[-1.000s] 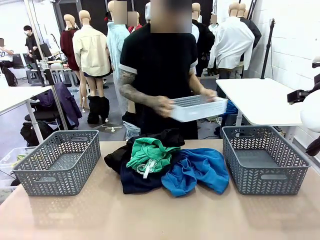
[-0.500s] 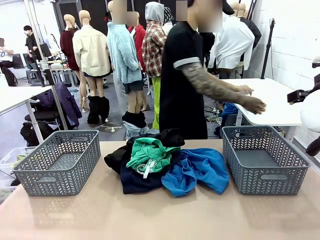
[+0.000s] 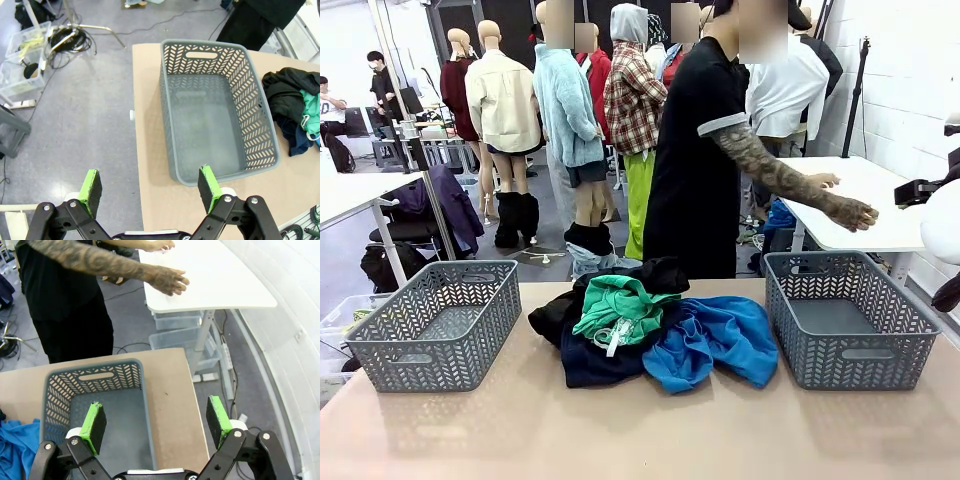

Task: Sort the tops and bottoms.
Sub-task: Lift clothes from the center of the table with your left hand.

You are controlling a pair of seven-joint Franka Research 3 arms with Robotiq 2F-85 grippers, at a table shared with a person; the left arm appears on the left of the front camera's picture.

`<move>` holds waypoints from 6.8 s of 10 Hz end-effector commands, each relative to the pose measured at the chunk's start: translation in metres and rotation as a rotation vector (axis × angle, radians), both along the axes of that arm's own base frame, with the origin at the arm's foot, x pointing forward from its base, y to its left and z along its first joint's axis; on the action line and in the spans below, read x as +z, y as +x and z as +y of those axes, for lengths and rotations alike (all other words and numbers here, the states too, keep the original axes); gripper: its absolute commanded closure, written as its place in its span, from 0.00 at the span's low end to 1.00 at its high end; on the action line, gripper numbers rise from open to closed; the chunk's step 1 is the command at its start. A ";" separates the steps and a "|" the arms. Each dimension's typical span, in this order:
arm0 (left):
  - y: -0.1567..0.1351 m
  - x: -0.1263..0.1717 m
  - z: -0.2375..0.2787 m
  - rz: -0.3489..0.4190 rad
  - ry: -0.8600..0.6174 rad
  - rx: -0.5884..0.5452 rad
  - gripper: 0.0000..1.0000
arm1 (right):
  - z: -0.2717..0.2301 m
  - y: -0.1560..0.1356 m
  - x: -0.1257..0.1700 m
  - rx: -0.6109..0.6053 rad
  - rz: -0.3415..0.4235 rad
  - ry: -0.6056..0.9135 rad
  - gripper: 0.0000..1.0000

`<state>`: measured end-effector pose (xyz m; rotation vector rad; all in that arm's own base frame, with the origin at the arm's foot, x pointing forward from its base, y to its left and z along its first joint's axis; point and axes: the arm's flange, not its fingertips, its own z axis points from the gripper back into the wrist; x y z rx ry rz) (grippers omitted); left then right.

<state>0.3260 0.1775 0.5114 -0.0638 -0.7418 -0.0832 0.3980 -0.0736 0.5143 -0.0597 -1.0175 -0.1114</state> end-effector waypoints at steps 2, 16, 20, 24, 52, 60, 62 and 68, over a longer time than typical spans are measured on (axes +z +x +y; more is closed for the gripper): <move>-0.002 -0.001 0.003 -0.004 0.009 -0.011 0.00 | 0.000 0.000 0.000 0.001 0.008 -0.002 0.00; 0.030 0.063 -0.202 -0.125 0.330 -0.508 0.00 | 0.000 0.000 0.000 0.001 0.008 -0.002 0.00; 0.041 0.044 -0.324 -0.017 0.357 -0.743 0.00 | 0.000 0.000 0.000 0.001 0.008 -0.002 0.00; 0.014 0.052 -0.318 -0.090 0.379 -0.741 0.00 | 0.000 0.000 0.000 0.001 0.008 -0.002 0.00; 0.181 -0.066 -0.454 0.173 0.309 -1.381 1.00 | 0.000 0.000 0.000 0.001 0.008 -0.002 0.00; 0.171 -0.050 -0.460 0.183 0.269 -1.373 1.00 | 0.000 0.000 0.000 0.001 0.008 -0.002 0.00; 0.140 0.002 -0.489 0.235 0.359 -1.376 1.00 | 0.000 0.000 0.000 0.001 0.008 -0.002 0.00; 0.068 0.160 -0.537 0.088 0.516 -1.432 1.00 | 0.000 0.000 0.000 0.001 0.008 -0.002 0.00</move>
